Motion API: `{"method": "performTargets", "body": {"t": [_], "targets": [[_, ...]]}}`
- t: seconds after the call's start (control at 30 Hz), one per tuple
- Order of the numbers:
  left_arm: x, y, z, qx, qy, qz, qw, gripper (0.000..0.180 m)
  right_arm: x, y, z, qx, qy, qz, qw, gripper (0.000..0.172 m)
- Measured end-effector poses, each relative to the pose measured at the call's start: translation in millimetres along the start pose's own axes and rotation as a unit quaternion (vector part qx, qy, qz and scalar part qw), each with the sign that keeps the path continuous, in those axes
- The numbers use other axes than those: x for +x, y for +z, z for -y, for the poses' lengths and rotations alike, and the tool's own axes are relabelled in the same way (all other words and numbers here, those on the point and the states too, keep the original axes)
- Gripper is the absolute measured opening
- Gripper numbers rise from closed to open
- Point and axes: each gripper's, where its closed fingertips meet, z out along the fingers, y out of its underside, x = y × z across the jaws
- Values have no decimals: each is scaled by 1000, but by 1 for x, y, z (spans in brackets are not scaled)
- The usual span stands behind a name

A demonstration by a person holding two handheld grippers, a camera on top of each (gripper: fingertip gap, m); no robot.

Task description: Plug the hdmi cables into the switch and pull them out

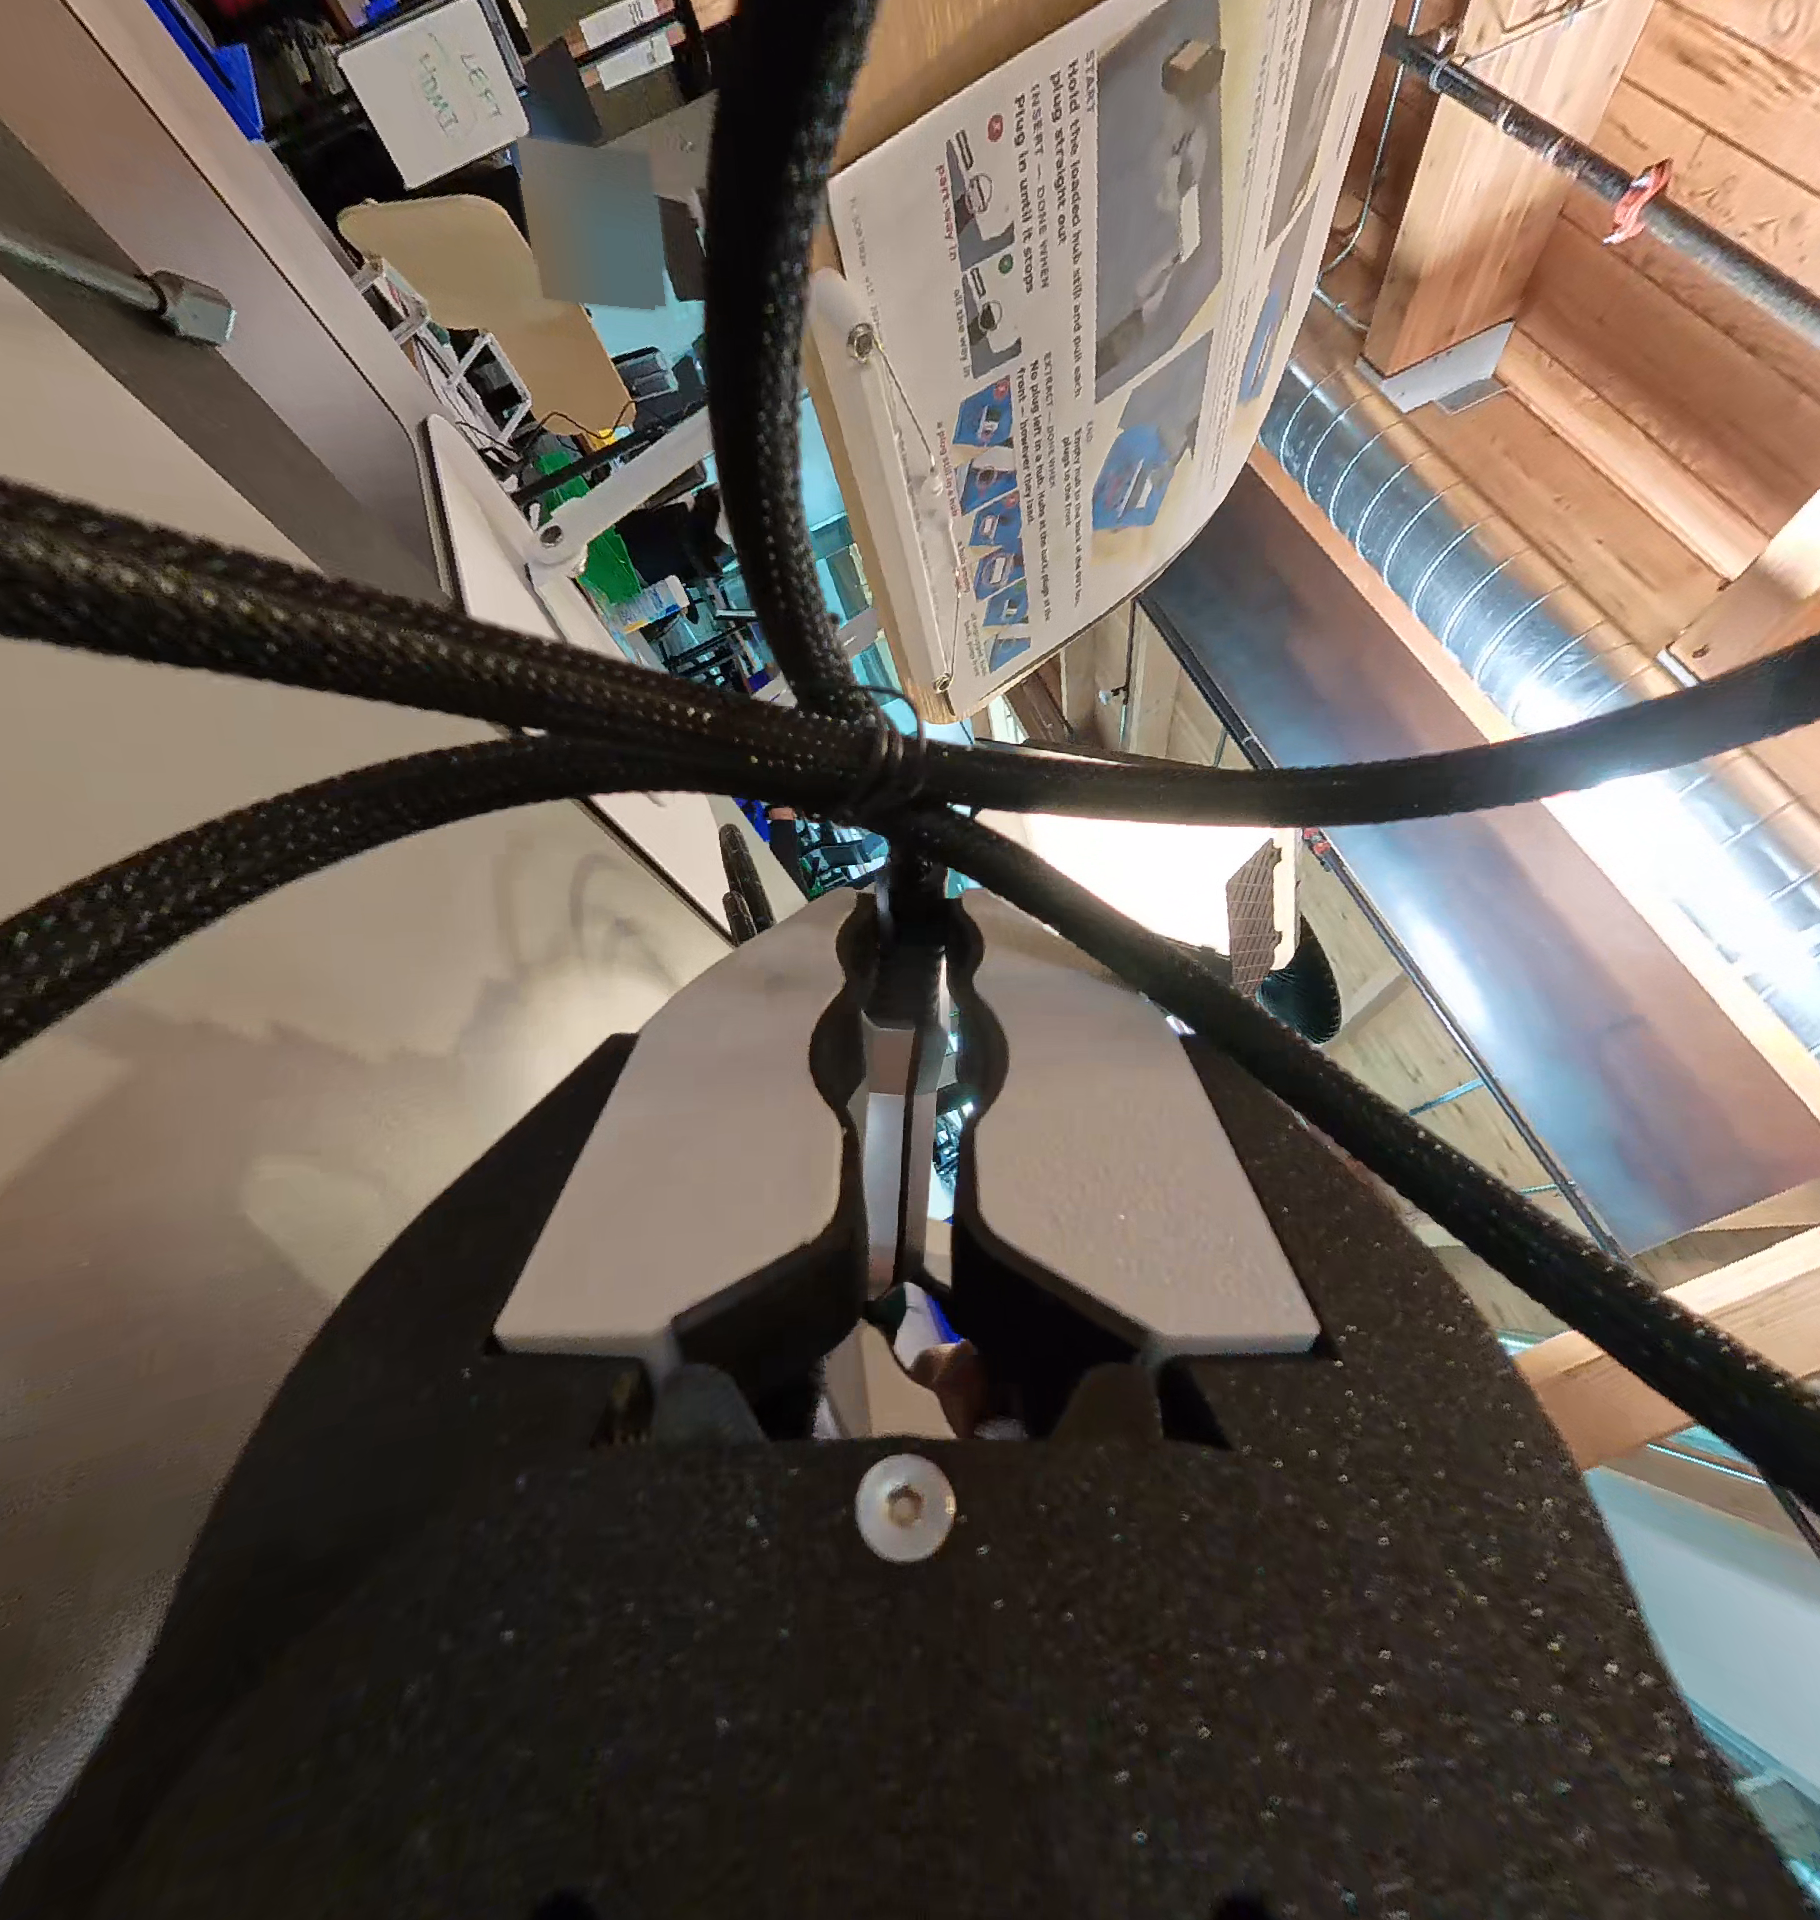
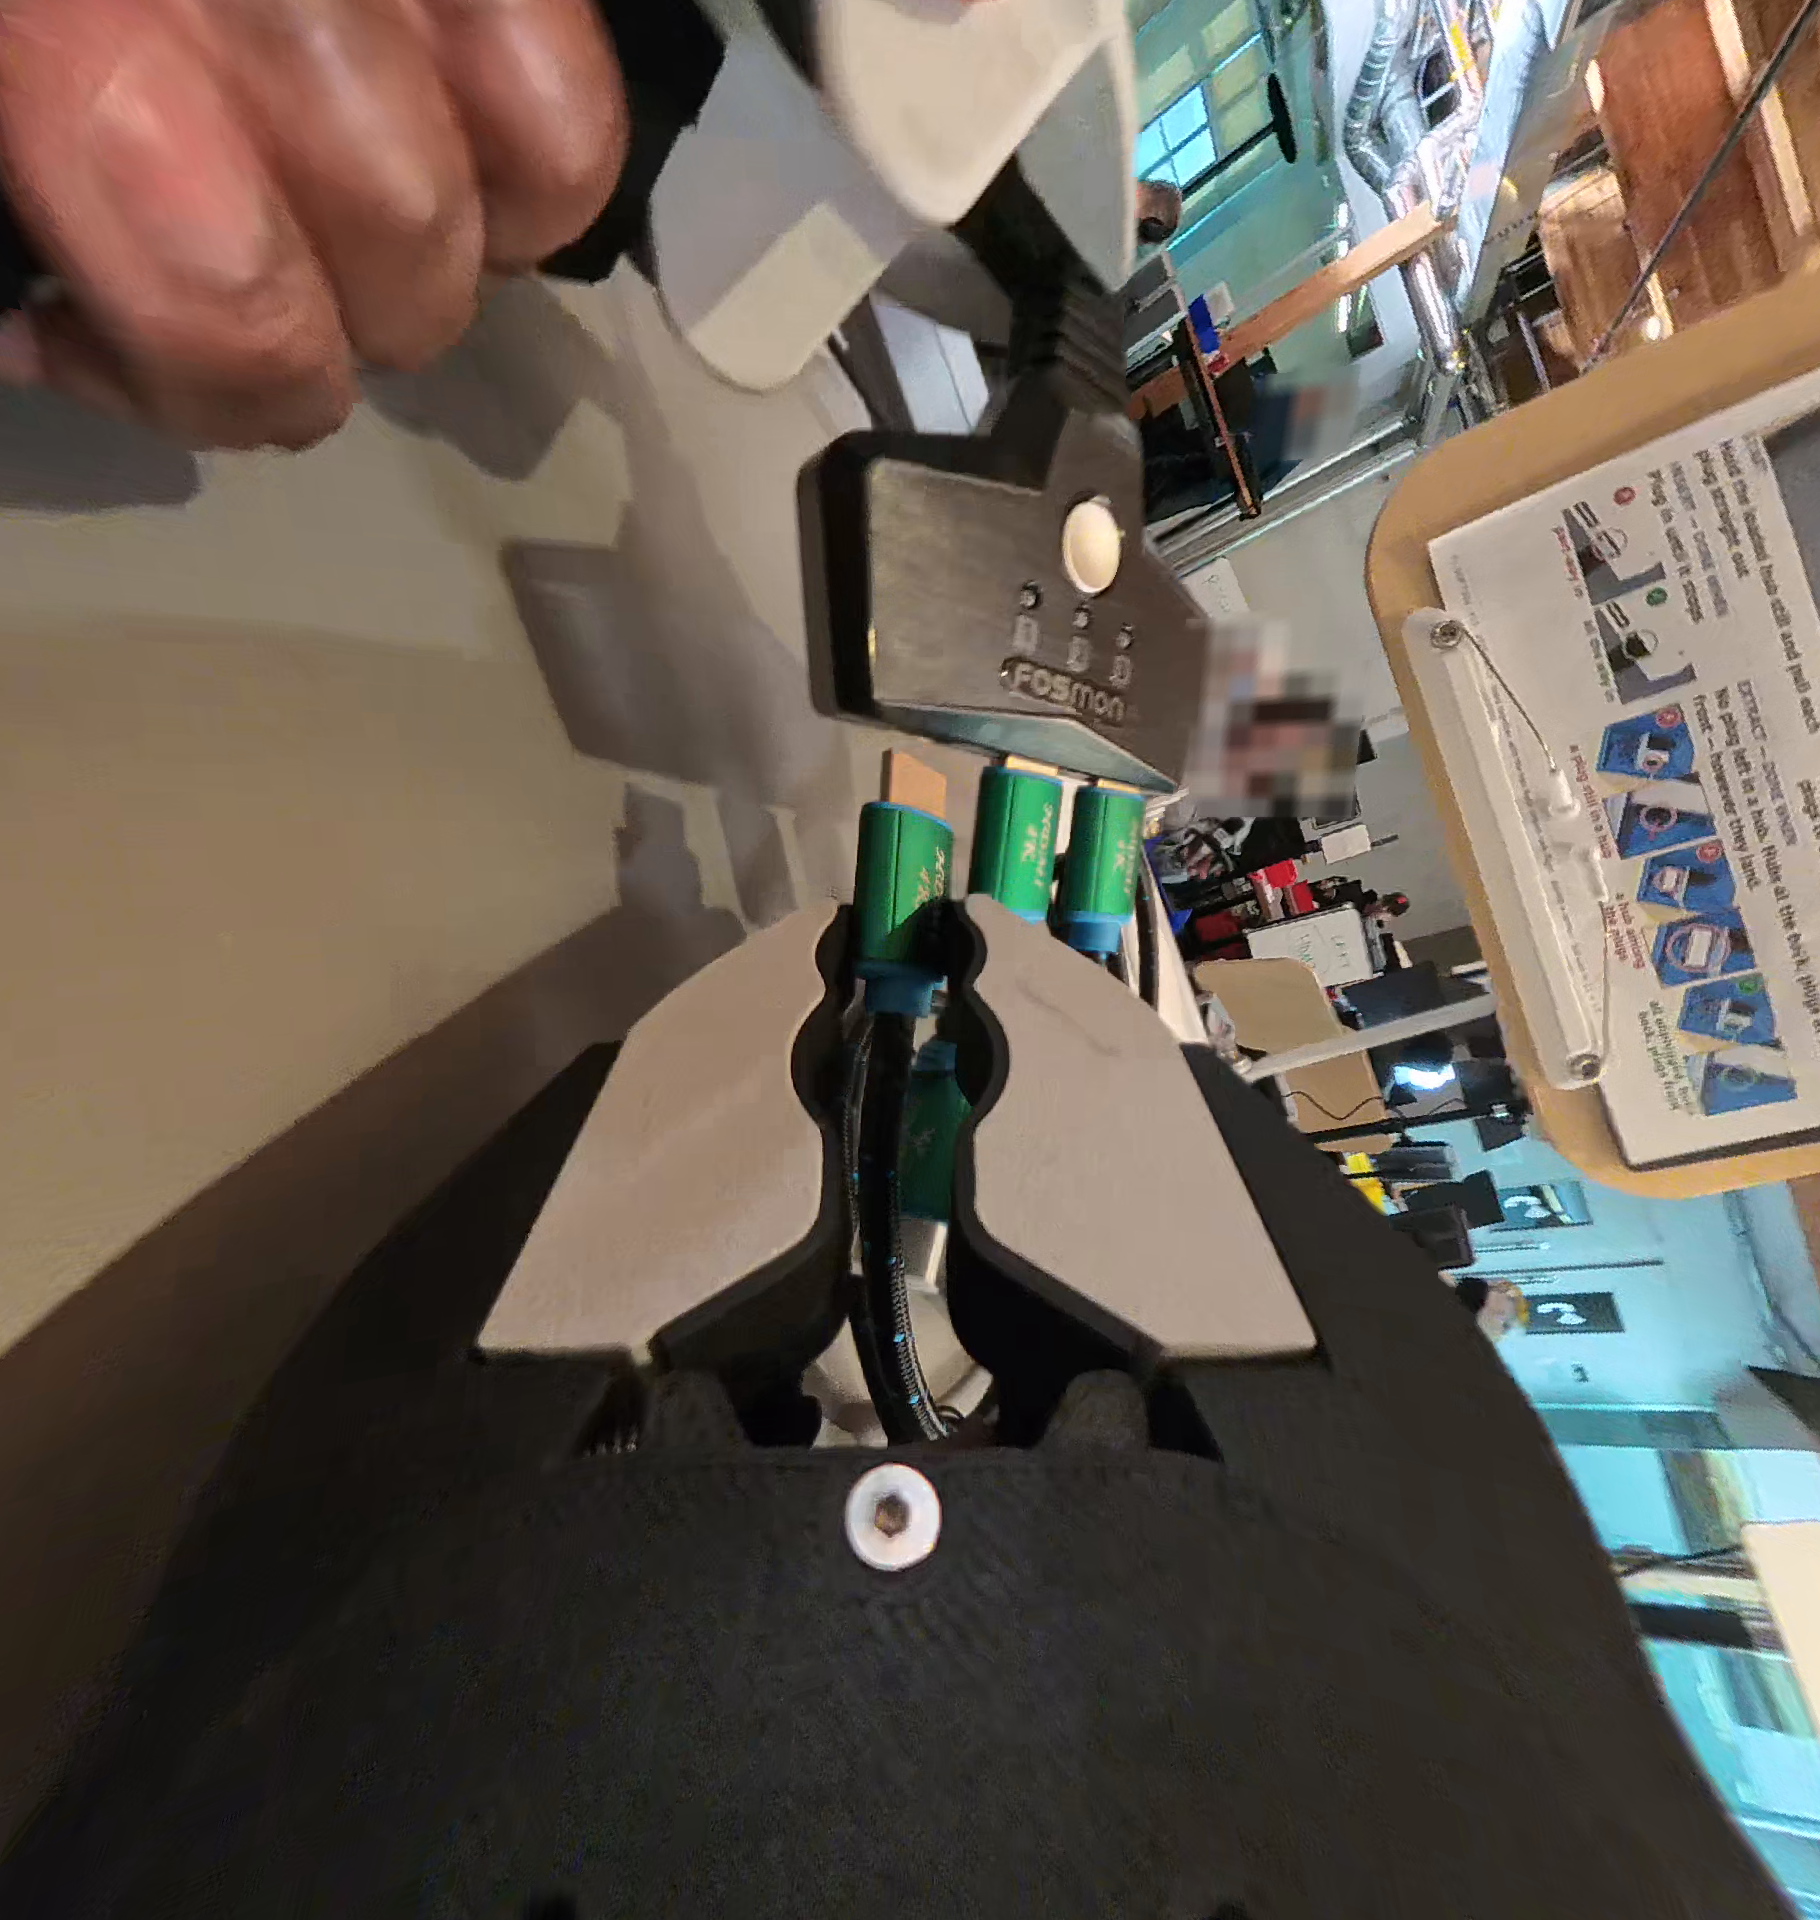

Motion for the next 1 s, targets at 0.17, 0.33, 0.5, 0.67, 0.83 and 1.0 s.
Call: {"method": "performTargets", "body": {"t": [0.17, 0.33, 0.5, 0.67, 0.83, 1.0], "targets": [[2, 0, -4, -13, -32, -11, 999, 12, -3, 2, -2, -20, -54, -12, 998, 16], [4, -1, -4, -15, -31, -17, 999, 12, 0, 1, 0, -15, -54, -21, 998, 16], [3, -3, -2, -14, -34, -22, 999, 13, -1, -4, 10, 9, -65, -26, 998, 15], [-6, -2, -6, -22, -50, -10, 998, 26, -3, -6, 17, 25, -71, -26, 997, 14], [-9, 4, -21, -66, -80, -8, 995, 39, -4, -6, 18, 25, -71, -24, 997, 14], [-20, 4, -26, -77, -100, 25, 992, 40, -6, -6, 15, 22, -68, -16, 997, 14]]}}
